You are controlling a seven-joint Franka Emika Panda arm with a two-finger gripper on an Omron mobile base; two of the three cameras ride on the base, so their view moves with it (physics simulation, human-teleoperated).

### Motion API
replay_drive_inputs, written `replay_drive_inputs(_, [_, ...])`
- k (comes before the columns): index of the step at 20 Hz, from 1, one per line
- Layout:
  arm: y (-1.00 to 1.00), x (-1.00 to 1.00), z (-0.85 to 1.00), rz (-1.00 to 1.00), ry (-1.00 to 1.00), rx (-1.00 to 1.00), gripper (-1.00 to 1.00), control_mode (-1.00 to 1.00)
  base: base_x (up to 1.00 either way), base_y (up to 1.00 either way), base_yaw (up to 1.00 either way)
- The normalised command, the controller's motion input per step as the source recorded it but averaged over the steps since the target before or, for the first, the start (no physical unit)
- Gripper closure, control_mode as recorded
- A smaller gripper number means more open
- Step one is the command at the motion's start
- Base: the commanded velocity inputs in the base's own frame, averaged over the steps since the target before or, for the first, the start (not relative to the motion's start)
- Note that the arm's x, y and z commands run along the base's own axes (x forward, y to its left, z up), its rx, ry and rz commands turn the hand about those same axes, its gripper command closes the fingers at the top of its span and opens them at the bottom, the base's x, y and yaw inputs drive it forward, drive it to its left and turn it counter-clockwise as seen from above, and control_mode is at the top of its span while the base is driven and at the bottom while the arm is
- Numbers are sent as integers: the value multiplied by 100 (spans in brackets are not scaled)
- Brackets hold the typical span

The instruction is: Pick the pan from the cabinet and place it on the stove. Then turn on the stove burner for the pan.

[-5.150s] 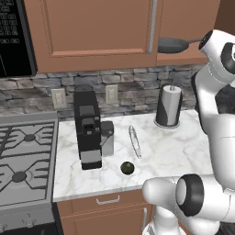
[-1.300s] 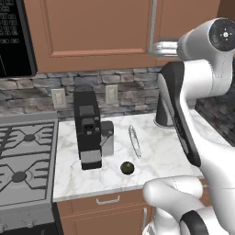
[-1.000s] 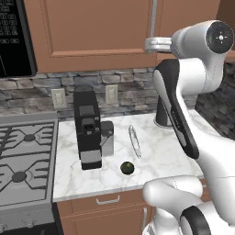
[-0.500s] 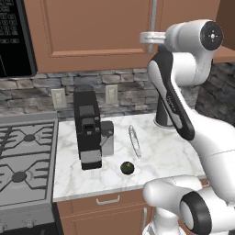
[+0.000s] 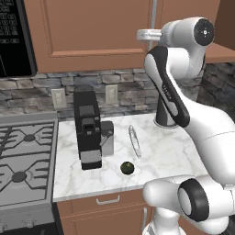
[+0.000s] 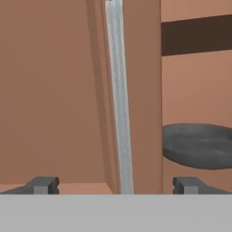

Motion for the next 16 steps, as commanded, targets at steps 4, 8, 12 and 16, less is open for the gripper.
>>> replay_drive_inputs(4, [1, 30, 1, 0, 0, 0, -100, -100, 0, 0, 0])
replay_drive_inputs(8, [7, 33, 1, 0, 1, 0, -100, -100, 0, 0, 0])
replay_drive_inputs(12, [9, 37, 0, 0, 1, 0, -100, -100, 0, 0, 0])
replay_drive_inputs(16, [9, 37, 0, 0, 1, 0, -100, -100, 0, 0, 0])
